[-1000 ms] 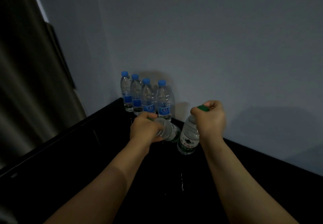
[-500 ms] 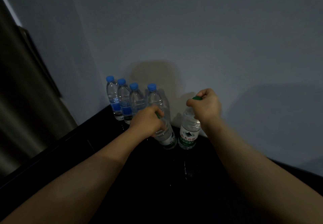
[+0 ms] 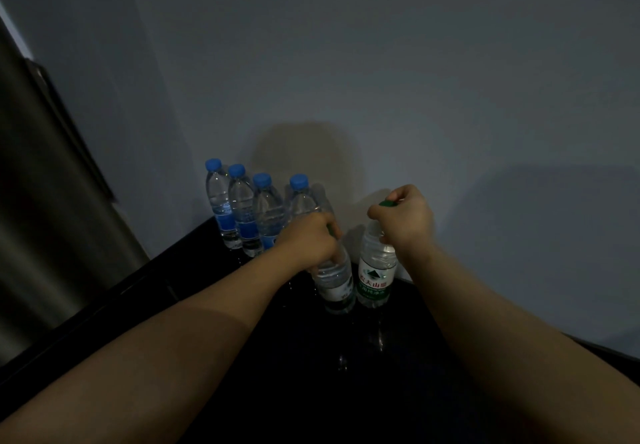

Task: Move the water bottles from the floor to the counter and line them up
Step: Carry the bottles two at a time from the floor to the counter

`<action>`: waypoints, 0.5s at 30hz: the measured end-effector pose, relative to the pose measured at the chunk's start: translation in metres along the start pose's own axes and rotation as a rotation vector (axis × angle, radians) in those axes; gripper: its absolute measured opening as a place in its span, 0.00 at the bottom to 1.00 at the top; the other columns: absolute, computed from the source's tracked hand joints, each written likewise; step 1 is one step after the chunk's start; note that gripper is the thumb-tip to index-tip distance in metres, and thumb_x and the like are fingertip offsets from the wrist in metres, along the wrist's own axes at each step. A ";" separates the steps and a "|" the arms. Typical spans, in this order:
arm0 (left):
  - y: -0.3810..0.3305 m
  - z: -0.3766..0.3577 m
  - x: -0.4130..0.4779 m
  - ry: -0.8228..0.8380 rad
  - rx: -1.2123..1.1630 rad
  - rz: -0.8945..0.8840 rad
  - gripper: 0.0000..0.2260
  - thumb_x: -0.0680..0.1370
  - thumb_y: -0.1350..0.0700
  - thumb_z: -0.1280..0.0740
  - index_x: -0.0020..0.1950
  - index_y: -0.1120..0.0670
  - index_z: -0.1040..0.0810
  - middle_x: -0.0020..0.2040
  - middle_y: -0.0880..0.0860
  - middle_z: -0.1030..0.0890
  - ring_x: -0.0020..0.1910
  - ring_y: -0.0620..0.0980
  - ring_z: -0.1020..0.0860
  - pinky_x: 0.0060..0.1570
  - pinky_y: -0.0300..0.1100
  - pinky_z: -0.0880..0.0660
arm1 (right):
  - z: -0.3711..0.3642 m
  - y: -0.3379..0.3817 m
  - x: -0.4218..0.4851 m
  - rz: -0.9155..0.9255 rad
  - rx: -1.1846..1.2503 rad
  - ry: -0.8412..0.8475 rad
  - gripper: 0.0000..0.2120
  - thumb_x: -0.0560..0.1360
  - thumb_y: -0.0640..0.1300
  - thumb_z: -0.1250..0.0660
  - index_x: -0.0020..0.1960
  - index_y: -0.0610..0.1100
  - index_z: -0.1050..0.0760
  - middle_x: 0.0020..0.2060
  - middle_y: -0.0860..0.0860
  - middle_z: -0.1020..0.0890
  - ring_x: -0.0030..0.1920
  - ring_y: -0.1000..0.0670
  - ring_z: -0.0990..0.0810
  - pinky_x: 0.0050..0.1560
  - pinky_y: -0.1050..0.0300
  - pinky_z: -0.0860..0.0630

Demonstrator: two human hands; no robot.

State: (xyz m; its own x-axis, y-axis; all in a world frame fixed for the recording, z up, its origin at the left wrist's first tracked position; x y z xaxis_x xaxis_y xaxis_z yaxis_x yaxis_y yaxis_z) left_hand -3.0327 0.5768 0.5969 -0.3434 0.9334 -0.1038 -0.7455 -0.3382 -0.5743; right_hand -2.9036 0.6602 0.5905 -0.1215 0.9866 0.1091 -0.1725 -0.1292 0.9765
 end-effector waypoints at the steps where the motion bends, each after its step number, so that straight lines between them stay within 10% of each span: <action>1: -0.001 0.000 0.003 0.012 -0.002 0.005 0.11 0.71 0.62 0.29 0.48 0.52 0.26 0.37 0.49 0.27 0.38 0.55 0.23 0.46 0.49 0.19 | -0.001 0.000 0.001 0.001 -0.001 -0.001 0.12 0.69 0.34 0.30 0.44 0.42 0.33 0.32 0.50 0.30 0.29 0.51 0.30 0.30 0.53 0.24; 10: 0.005 0.005 0.024 -0.003 0.035 -0.008 0.16 0.72 0.55 0.28 0.50 0.55 0.35 0.46 0.56 0.29 0.44 0.55 0.27 0.36 0.44 0.30 | -0.007 -0.001 0.007 0.037 -0.080 0.072 0.13 0.73 0.39 0.31 0.49 0.42 0.35 0.36 0.51 0.30 0.34 0.50 0.27 0.40 0.44 0.19; 15: 0.004 0.004 0.032 0.001 0.056 -0.041 0.17 0.72 0.53 0.28 0.49 0.54 0.36 0.46 0.56 0.28 0.46 0.56 0.25 0.43 0.49 0.24 | -0.011 -0.001 0.005 -0.005 -0.077 0.159 0.15 0.74 0.40 0.31 0.58 0.39 0.32 0.45 0.47 0.27 0.36 0.53 0.29 0.31 0.57 0.24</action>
State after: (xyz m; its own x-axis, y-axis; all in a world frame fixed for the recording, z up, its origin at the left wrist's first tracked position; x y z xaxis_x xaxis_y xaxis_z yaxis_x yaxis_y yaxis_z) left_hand -3.0485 0.6045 0.5947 -0.3112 0.9468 -0.0822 -0.7900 -0.3058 -0.5314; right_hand -2.9150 0.6645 0.5883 -0.2729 0.9597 0.0670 -0.2475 -0.1373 0.9591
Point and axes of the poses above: each hand's wrist, its own x-axis towards the middle knuckle, its own z-axis out of the back of the hand, y = z × x, the point moved 4 cm from there along x, towards the middle knuckle
